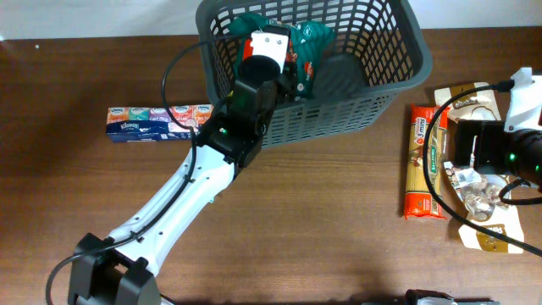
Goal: Pack container
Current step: 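Lower the pouch into the basket and open the left gripper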
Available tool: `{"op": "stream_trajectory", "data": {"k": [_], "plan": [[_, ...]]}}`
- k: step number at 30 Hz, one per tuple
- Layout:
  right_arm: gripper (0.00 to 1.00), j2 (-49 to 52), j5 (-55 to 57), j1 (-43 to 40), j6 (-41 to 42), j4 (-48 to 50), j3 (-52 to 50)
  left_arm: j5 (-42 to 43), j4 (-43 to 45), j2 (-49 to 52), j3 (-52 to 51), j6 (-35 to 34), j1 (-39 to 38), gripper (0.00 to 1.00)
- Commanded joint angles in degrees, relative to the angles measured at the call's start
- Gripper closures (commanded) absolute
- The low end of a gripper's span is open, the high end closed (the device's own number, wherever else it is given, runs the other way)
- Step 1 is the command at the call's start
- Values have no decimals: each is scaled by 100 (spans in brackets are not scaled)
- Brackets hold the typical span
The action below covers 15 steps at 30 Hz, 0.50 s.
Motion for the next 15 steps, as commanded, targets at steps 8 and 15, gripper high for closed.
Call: {"op": "stream_trajectory", "data": {"k": [8, 15], "plan": [[1, -33, 111, -37, 66, 0, 96, -28, 269, -164, 157, -28, 179, 98], [1, -33, 111, -37, 66, 0, 96, -28, 269, -164, 157, -28, 179, 67]]}}
